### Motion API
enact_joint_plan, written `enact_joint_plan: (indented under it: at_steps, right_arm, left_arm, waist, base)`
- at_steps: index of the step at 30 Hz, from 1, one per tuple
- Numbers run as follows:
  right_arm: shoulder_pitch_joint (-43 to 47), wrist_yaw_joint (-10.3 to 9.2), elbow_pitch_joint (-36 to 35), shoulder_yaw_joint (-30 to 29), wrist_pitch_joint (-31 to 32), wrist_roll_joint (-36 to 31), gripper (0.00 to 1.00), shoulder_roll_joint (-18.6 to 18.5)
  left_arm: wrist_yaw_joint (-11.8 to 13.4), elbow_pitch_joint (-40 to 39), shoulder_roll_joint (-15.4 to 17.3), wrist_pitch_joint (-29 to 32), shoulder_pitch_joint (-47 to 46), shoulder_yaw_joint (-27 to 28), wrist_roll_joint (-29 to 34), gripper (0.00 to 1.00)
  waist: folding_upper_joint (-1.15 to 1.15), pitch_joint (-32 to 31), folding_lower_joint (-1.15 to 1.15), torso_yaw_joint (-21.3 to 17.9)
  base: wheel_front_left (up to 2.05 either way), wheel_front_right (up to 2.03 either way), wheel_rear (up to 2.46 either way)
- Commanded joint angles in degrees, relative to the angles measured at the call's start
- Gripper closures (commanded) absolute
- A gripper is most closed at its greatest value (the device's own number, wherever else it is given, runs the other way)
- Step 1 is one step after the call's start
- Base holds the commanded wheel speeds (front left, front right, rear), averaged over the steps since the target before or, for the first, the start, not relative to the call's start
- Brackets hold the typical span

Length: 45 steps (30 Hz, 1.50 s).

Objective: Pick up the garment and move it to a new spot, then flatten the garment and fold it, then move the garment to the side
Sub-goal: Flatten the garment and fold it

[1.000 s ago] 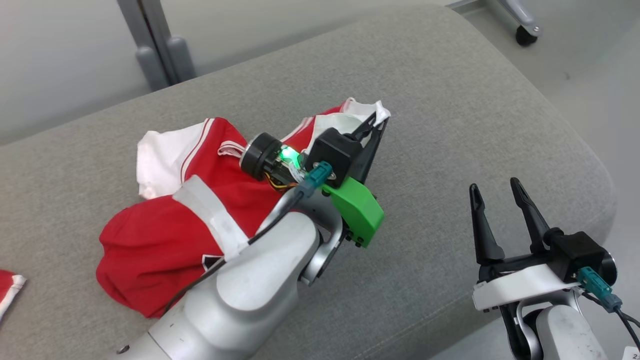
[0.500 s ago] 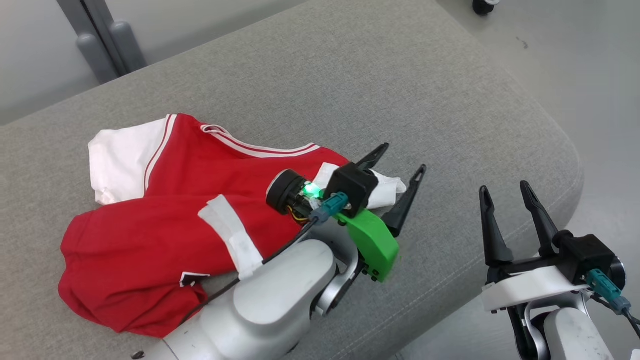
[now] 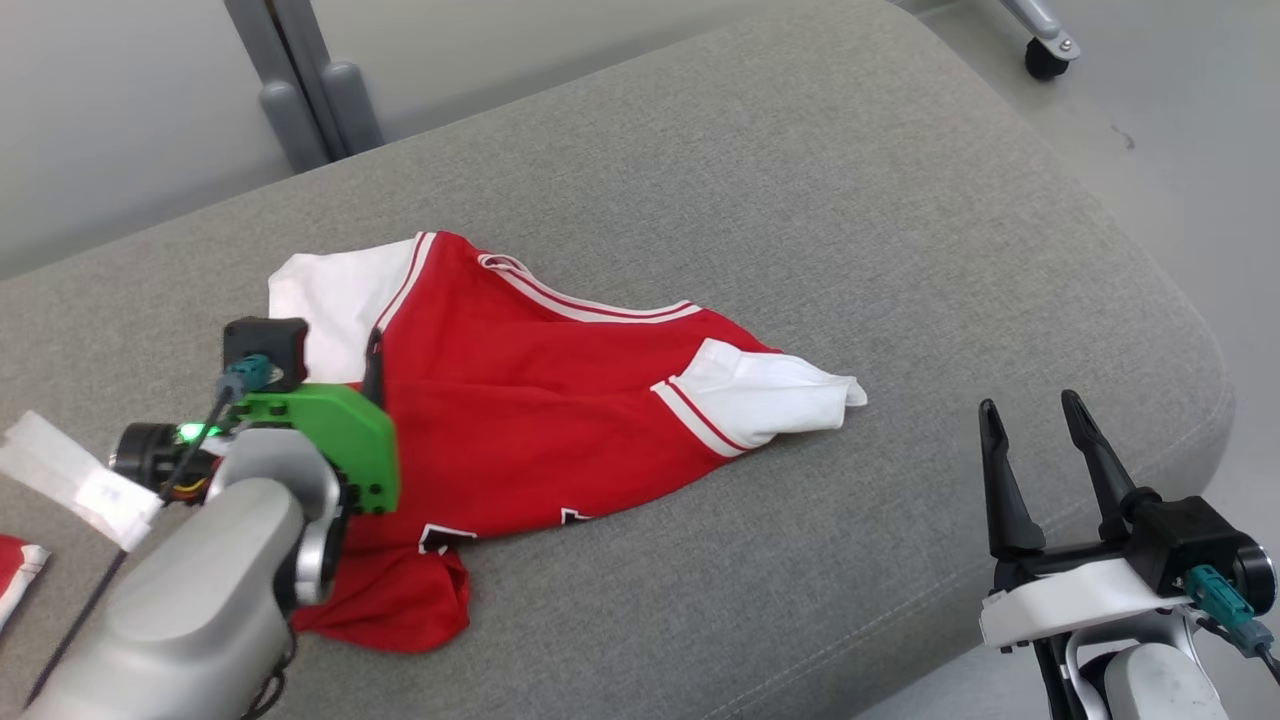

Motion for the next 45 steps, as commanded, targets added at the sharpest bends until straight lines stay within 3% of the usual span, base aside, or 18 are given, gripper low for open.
enact_joint_plan:
  at_steps: [1, 6, 15, 16, 17, 18, 22, 27, 30, 34, 39, 42, 45]
  right_arm:
    - [0.4, -0.08, -0.2, 0.0, -0.2, -0.4, 0.00, 0.0]
    - [0.0, -0.08, -0.4, 0.3, -0.2, -0.6, 0.00, 0.0]
    - [-1.0, -0.08, -0.2, 0.5, -0.2, -0.9, 0.00, 0.0]
    - [-0.9, -0.08, -0.2, 0.5, -0.2, -1.0, 0.00, 0.0]
    - [-0.8, -0.08, -0.1, 0.5, -0.2, -0.9, 0.00, 0.0]
    - [-0.8, -0.08, -0.1, 0.5, -0.2, -0.9, 0.00, 0.0]
    - [-0.7, -0.08, 0.1, 0.5, -0.2, -0.5, 0.00, 0.0]
    - [-0.3, -0.08, 0.1, 0.1, -0.2, -0.7, 0.00, 0.0]
    - [0.8, -0.08, 0.0, -0.6, -0.2, -1.1, 0.00, 0.0]
    - [2.3, -0.08, -0.1, -1.4, -0.2, -1.7, 0.00, 0.0]
    - [3.7, -0.08, -0.7, -2.1, -0.2, -2.6, 0.00, 0.0]
    - [4.1, -0.08, -0.8, -2.3, -0.2, -2.8, 0.00, -0.1]
    - [4.7, -0.08, -0.6, -2.0, -0.2, -3.3, 0.00, 0.0]
  left_arm:
    - [0.9, 1.0, 2.0, 1.7, 1.0, 0.4, -0.4, 0.00]
    - [1.8, 2.5, 3.6, 6.4, 1.8, 3.0, -4.9, 0.00]
    - [-0.7, 4.3, 3.4, 11.2, 2.1, 4.4, -9.4, 0.00]
    - [-1.0, 4.3, 3.2, 11.6, 2.5, 4.6, -10.0, 0.22]
    - [-1.2, 4.4, 3.1, 11.9, 2.7, 4.7, -10.4, 0.66]
    - [-1.6, 4.7, 3.1, 12.6, 3.0, 4.4, -10.5, 1.00]
    - [-2.7, 4.8, 2.7, 13.2, 3.0, 4.2, -11.1, 1.00]
    - [-3.2, 2.7, 3.2, 9.0, 1.5, 4.6, -9.3, 1.00]
    - [-3.8, -2.0, 3.0, 6.2, 2.7, 4.4, -8.4, 1.00]
    - [-4.6, -13.9, 4.1, 4.1, 7.9, 2.5, -7.8, 1.00]
    - [-0.8, -32.1, 7.8, 3.1, 18.7, 0.0, -7.8, 1.00]
    - [1.8, -38.6, 9.4, 2.7, 25.1, -1.9, -8.0, 1.00]
    - [2.4, -41.3, 9.8, 2.3, 31.0, -3.8, -9.9, 1.00]
  waist:
    - [0.00, 0.2, 0.00, 0.9]
    - [0.00, 0.8, 0.00, 1.8]
    - [0.00, 1.5, 0.00, 2.3]
    - [0.00, 1.5, 0.00, 2.3]
    - [0.00, 1.5, 0.00, 2.4]
    - [0.00, 1.5, 0.00, 2.4]
    - [0.00, 1.4, 0.00, 2.6]
    - [0.00, 0.8, 0.00, 3.3]
    - [0.00, -0.3, 0.00, 4.3]
    - [0.00, -2.5, 0.00, 6.0]
    - [0.00, -4.2, 0.00, 8.6]
    - [0.00, -4.4, 0.00, 10.1]
    - [0.00, -4.9, 0.00, 11.6]
  base:
    - [0.00, 0.00, 0.00]
    - [0.00, 0.00, 0.00]
    - [0.00, 0.00, 0.00]
    - [0.00, 0.00, 0.00]
    - [0.00, 0.00, 0.00]
    - [0.00, 0.00, 0.00]
    - [0.00, 0.00, 0.00]
    - [0.00, 0.00, 0.00]
    - [0.00, 0.00, 0.00]
    - [0.00, 0.00, 0.00]
    - [0.00, 0.00, 0.00]
    - [0.00, 0.00, 0.00]
    - [0.00, 0.00, 0.00]
